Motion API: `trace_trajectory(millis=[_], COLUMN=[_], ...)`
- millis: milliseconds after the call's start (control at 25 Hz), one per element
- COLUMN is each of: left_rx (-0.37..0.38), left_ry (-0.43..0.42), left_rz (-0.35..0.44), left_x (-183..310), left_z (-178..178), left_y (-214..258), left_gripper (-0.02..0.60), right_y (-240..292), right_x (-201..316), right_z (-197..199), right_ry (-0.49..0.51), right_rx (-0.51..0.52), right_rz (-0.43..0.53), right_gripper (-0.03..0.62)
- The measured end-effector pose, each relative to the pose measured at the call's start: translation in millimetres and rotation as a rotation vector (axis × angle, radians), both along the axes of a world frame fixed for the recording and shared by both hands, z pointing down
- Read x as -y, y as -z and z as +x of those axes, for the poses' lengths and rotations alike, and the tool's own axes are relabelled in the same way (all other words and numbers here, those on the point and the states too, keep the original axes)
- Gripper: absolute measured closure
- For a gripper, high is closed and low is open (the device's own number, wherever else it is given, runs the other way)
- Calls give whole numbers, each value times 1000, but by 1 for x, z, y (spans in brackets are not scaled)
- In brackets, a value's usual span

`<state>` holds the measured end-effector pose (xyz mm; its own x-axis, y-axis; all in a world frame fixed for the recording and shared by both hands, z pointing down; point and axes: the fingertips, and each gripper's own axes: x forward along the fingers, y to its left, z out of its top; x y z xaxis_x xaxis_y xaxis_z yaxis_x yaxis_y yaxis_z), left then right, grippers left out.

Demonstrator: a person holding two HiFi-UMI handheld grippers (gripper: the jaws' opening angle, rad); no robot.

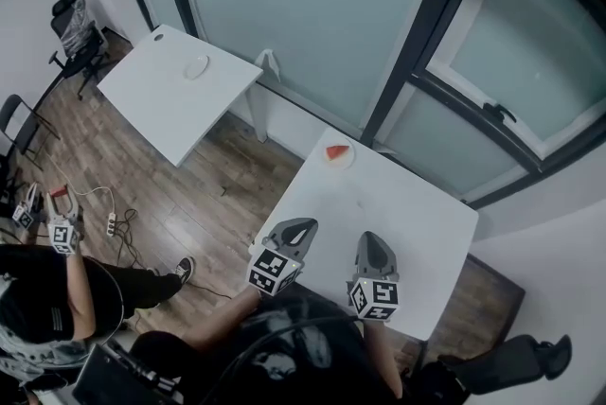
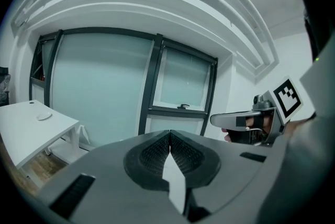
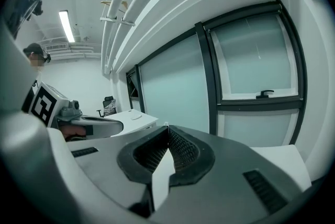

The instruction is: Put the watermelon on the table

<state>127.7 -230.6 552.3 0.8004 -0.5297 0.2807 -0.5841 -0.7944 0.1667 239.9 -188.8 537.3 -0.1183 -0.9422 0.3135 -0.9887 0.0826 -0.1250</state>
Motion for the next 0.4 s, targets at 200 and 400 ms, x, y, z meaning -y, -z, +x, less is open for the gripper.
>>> trace_trajectory(millis=[200, 400], left_rx=[-3, -1], left_ry=[12, 14], left_rz=[4, 4], left_x=[1, 8], left_z=[-3, -5], left_y=[1, 3], left_gripper=[577, 576], right_y=[0, 4], right_x=[0, 7], right_z=[-1, 0], right_ry=[8, 7], right_rx=[6, 12], right_rz=[3, 11], right_gripper=[583, 583])
